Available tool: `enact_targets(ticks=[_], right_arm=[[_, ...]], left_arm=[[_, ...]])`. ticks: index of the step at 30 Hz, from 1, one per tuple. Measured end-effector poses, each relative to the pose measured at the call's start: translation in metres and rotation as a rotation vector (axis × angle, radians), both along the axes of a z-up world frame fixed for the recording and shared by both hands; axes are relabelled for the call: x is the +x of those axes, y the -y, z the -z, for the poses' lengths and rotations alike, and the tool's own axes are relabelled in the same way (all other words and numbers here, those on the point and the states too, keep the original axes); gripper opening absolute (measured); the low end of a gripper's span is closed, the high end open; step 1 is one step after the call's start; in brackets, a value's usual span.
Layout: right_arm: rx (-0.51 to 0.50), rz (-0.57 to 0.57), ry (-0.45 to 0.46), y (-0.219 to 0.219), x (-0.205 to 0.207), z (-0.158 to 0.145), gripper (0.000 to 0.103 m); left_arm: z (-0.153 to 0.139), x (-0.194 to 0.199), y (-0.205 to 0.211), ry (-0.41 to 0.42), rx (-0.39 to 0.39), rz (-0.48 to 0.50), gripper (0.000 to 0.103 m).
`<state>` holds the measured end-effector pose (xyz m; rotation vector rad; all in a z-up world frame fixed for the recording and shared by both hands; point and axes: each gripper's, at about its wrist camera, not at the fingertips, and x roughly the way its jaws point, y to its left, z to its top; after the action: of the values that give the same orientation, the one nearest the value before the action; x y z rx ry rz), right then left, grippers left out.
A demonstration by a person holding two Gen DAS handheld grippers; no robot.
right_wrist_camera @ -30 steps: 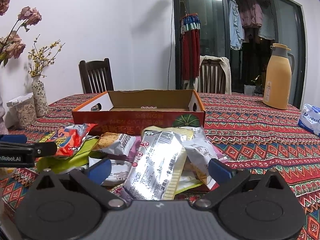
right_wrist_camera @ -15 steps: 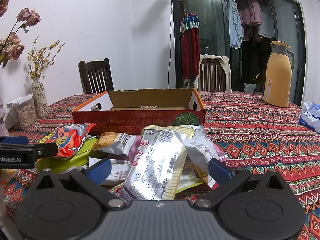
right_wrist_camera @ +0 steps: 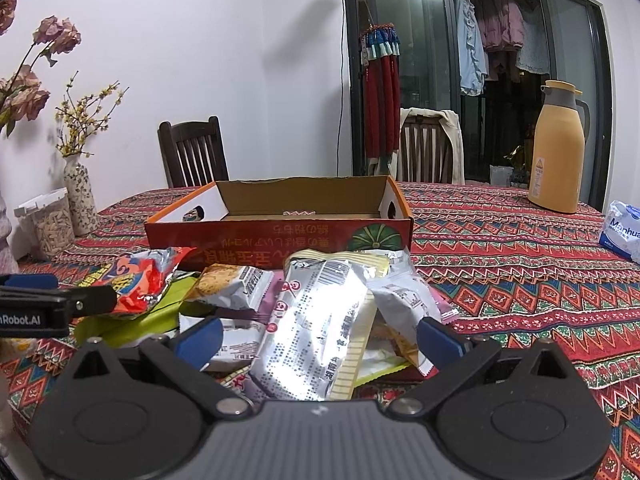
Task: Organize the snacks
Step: 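Move both tools over the snack pile in front of the orange box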
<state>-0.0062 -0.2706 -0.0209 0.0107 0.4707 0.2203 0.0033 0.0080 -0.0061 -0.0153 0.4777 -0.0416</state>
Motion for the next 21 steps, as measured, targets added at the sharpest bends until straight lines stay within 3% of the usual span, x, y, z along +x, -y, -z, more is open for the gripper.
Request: enact_targets(ticks=[17,21], right_arm=[[0.027,-0.006,-0.002,0.0025,0.0018,-0.0010,0.102],[0.014,-0.017,-0.005,-0.0007,0.0049,-0.0010,0.096]], left_arm=[[-0.0032,0.0015,-0.0011,0.010,-0.002,-0.007,0.103],[-0.0060,0.0051,-0.0031,0.011,-0.011,-0.015,0.103]])
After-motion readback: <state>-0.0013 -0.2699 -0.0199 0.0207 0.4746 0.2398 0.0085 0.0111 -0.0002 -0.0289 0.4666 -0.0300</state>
